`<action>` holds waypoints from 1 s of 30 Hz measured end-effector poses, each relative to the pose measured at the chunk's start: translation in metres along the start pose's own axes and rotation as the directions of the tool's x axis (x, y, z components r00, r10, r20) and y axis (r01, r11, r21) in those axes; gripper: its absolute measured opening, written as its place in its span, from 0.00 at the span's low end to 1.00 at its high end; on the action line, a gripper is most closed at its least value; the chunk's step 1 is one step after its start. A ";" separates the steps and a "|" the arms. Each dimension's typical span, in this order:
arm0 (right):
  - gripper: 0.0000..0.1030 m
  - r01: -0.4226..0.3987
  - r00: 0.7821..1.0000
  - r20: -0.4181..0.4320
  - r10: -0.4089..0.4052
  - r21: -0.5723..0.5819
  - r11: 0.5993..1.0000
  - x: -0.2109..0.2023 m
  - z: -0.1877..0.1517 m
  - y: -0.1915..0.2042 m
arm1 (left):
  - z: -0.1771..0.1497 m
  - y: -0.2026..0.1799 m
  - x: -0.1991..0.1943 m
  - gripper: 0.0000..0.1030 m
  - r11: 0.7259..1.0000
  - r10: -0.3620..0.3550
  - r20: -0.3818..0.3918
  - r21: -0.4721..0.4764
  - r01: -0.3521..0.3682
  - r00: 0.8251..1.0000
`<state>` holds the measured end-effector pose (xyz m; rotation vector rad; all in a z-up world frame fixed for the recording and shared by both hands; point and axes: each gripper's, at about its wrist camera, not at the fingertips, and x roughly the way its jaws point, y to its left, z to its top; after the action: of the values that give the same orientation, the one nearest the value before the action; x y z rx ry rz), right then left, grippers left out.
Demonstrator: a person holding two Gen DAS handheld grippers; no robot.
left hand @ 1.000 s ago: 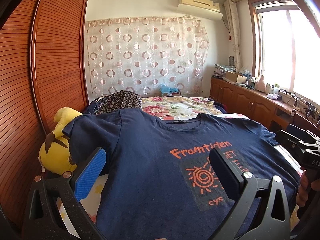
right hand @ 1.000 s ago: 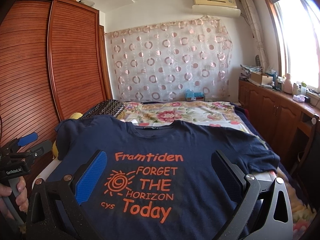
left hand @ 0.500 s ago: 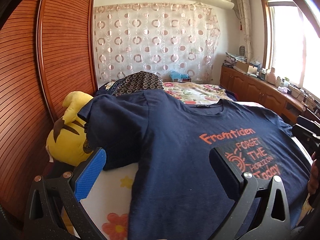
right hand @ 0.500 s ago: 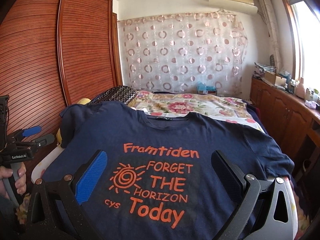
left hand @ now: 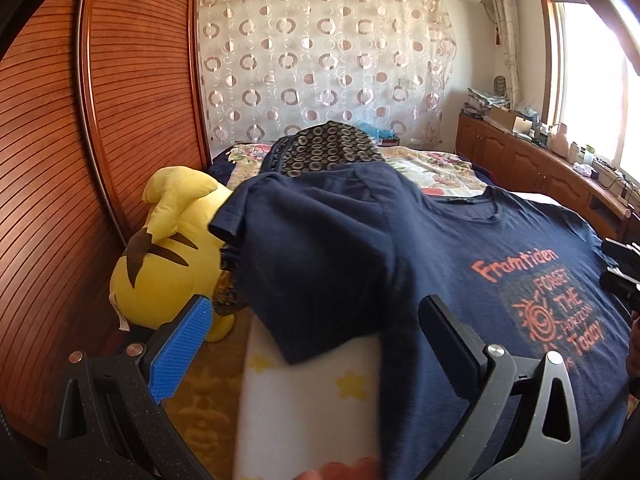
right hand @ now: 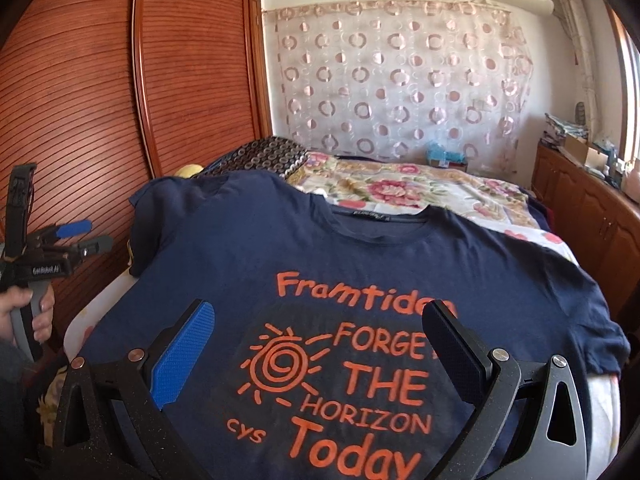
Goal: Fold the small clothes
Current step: 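Move the left tool to the sleeve nearest it and grasp it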
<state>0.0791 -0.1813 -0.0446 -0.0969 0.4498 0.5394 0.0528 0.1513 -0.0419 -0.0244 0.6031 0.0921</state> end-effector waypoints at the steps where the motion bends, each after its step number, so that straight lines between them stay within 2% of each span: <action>1: 1.00 -0.005 1.000 -0.009 0.005 -0.005 1.000 0.002 0.001 0.000 | 0.003 0.008 0.004 1.00 1.000 0.003 -0.006 -0.004 -0.003 1.000; 4: 1.00 -0.018 0.999 -0.036 0.017 -0.028 0.999 0.008 0.006 -0.001 | 0.012 0.024 0.011 0.92 1.000 -0.005 -0.018 -0.009 0.004 1.000; 11: 1.00 -0.050 0.996 -0.070 0.046 -0.049 0.998 0.012 0.014 -0.006 | 0.033 0.055 0.038 0.64 0.999 -0.006 -0.048 -0.032 0.004 0.999; 14: 1.00 -0.055 0.996 -0.070 0.051 -0.057 0.997 0.007 0.015 -0.009 | 0.041 0.061 0.049 0.59 1.000 0.018 -0.057 -0.024 -0.019 0.998; 16: 1.00 -0.053 0.997 -0.061 0.050 -0.060 0.997 0.005 0.014 -0.010 | 0.047 0.063 0.056 0.55 1.000 -0.005 -0.063 -0.017 0.004 0.998; 18: 1.00 -0.050 0.998 -0.048 0.048 -0.059 0.997 0.004 0.008 -0.006 | 0.049 0.062 0.065 0.47 1.000 -0.021 -0.084 -0.010 0.020 0.996; 25: 1.00 -0.041 0.999 -0.033 0.040 -0.028 0.999 0.003 -0.002 -0.005 | 0.046 0.069 0.080 0.44 1.000 -0.021 -0.129 -0.002 0.021 0.991; 26: 1.00 -0.040 0.999 -0.033 0.039 -0.024 0.999 0.005 -0.002 -0.004 | 0.047 0.068 0.079 0.41 1.000 -0.023 -0.129 0.000 0.024 0.991; 28: 1.00 -0.038 0.999 -0.033 0.037 -0.015 0.999 0.005 -0.004 -0.006 | 0.048 0.068 0.078 0.32 0.999 -0.035 -0.123 0.002 0.035 0.992; 30: 1.00 -0.036 0.999 -0.034 0.036 -0.006 0.999 0.006 -0.004 -0.007 | 0.051 0.066 0.076 0.11 0.999 -0.041 -0.123 0.009 0.042 0.992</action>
<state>0.0858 -0.1854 -0.0509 -0.1044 0.4839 0.5750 0.1377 0.2255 -0.0424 -0.0314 0.7258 0.0470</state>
